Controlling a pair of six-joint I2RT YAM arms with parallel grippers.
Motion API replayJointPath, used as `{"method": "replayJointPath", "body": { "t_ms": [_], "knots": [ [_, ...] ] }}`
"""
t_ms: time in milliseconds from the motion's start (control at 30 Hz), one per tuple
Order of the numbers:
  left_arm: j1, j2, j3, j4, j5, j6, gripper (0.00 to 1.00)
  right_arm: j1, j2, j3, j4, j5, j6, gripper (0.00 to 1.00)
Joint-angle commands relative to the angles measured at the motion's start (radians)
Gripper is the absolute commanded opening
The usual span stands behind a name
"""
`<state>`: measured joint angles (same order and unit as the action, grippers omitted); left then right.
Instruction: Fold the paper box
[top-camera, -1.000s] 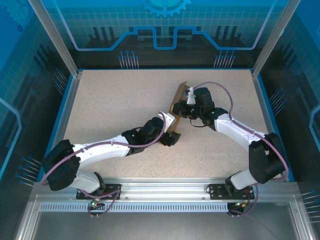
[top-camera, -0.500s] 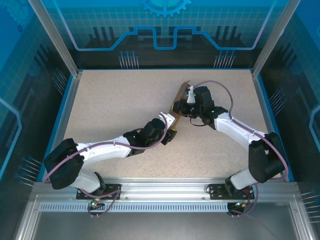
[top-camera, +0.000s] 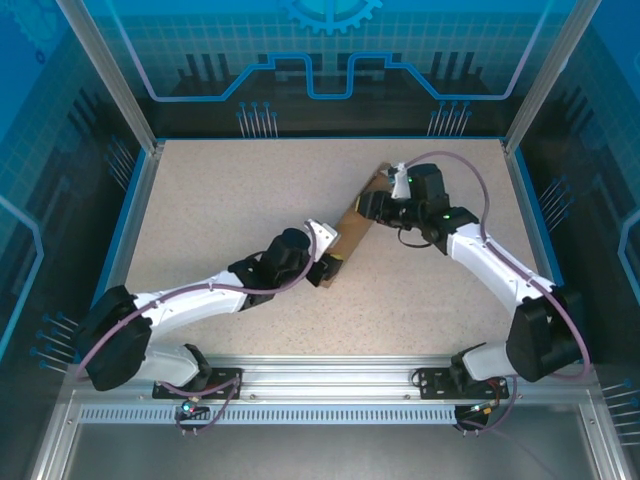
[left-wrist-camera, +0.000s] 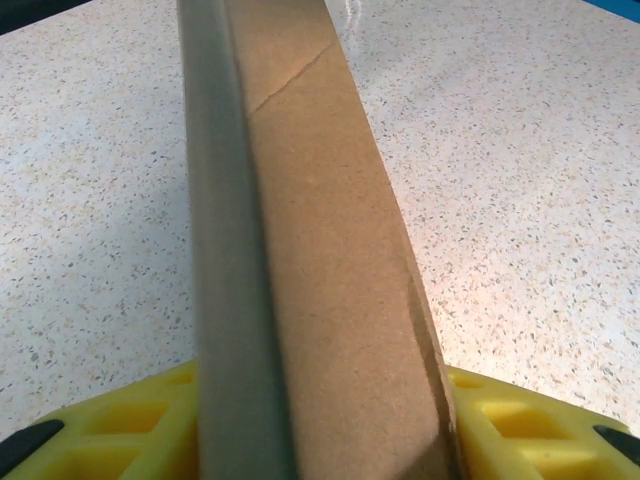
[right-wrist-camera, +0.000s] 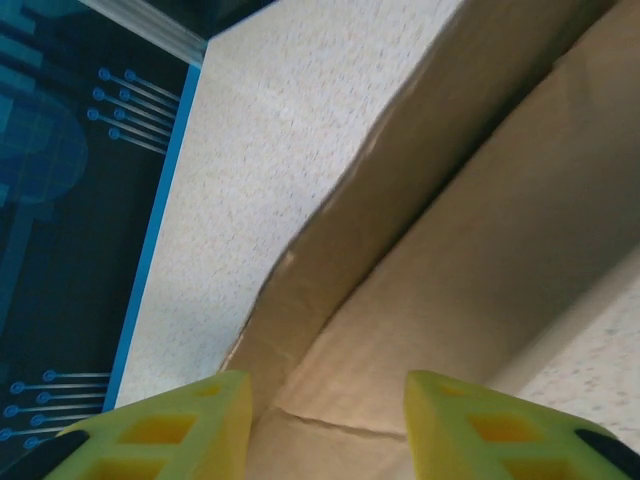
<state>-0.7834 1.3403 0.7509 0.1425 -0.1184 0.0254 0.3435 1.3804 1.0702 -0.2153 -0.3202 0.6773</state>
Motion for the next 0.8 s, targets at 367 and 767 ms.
{"method": "replayJointPath", "body": {
  "t_ms": [367,767],
  "knots": [
    [0.304,-0.117,0.017,-0.066,0.484,0.258,0.29,-0.166,-0.001,0.220,-0.201,-0.032,-0.601,0.55],
    [0.514,-0.082,0.125,-0.272,0.904,0.538,0.28,-0.181,-0.065,0.160,-0.168,0.003,-0.905,0.54]
  ]
}}
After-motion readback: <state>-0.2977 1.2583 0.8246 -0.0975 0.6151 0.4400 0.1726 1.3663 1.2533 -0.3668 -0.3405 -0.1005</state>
